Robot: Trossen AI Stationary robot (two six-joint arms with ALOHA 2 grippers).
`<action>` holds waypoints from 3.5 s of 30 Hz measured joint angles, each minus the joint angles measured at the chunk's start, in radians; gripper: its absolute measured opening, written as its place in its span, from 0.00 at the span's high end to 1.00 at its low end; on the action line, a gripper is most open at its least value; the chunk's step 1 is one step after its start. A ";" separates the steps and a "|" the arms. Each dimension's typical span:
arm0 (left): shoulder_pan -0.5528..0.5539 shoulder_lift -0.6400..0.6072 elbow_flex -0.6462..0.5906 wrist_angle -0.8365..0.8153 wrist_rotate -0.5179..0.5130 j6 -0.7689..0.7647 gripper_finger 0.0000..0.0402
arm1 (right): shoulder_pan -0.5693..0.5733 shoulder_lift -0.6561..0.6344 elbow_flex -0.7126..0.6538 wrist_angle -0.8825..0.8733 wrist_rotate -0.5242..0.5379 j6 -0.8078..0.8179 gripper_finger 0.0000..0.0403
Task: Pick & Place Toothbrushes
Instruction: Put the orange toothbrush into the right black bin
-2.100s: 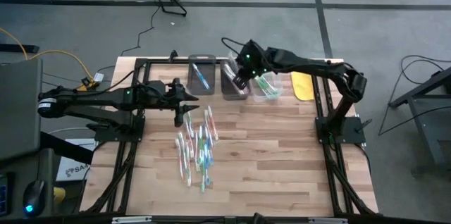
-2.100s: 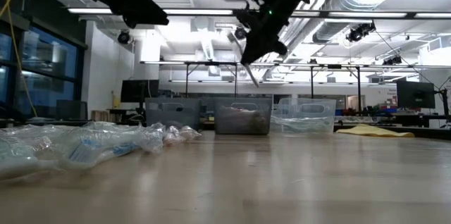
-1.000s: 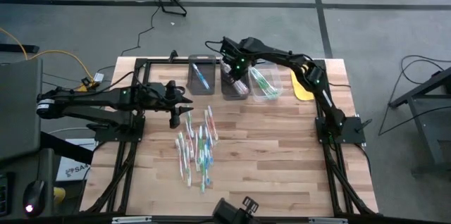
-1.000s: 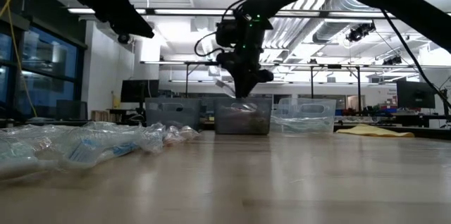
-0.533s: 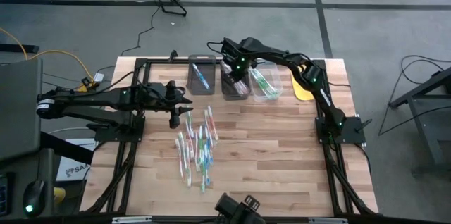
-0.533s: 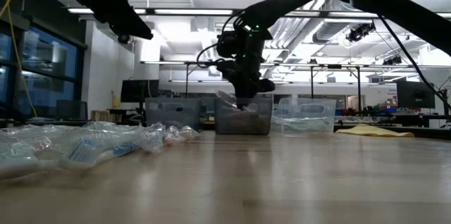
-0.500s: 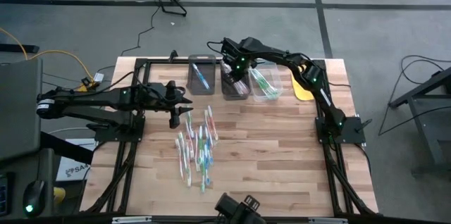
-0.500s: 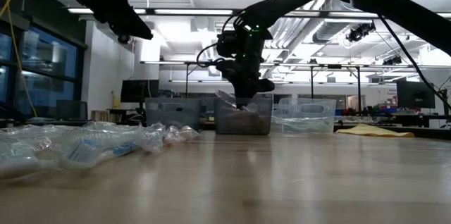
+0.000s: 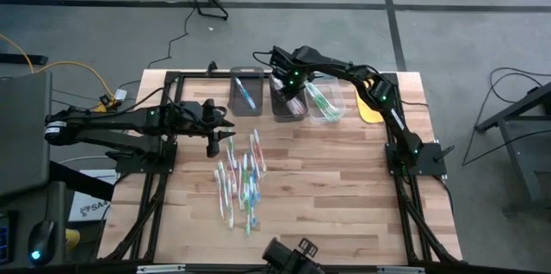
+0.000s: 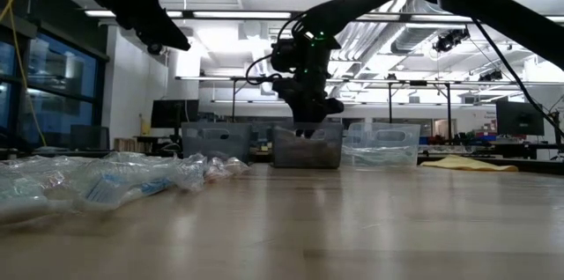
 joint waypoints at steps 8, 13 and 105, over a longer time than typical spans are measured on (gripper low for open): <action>0.000 0.000 0.000 -0.016 0.000 0.000 0.69 | 0.000 -0.042 0.000 -0.013 0.005 -0.009 0.51; 0.000 0.000 0.000 -0.009 0.000 0.000 0.69 | 0.007 -0.075 0.000 0.100 0.066 -0.018 0.54; -0.474 0.507 0.000 -0.258 0.144 0.315 0.63 | 0.783 -1.066 -1.319 1.034 0.532 0.050 0.98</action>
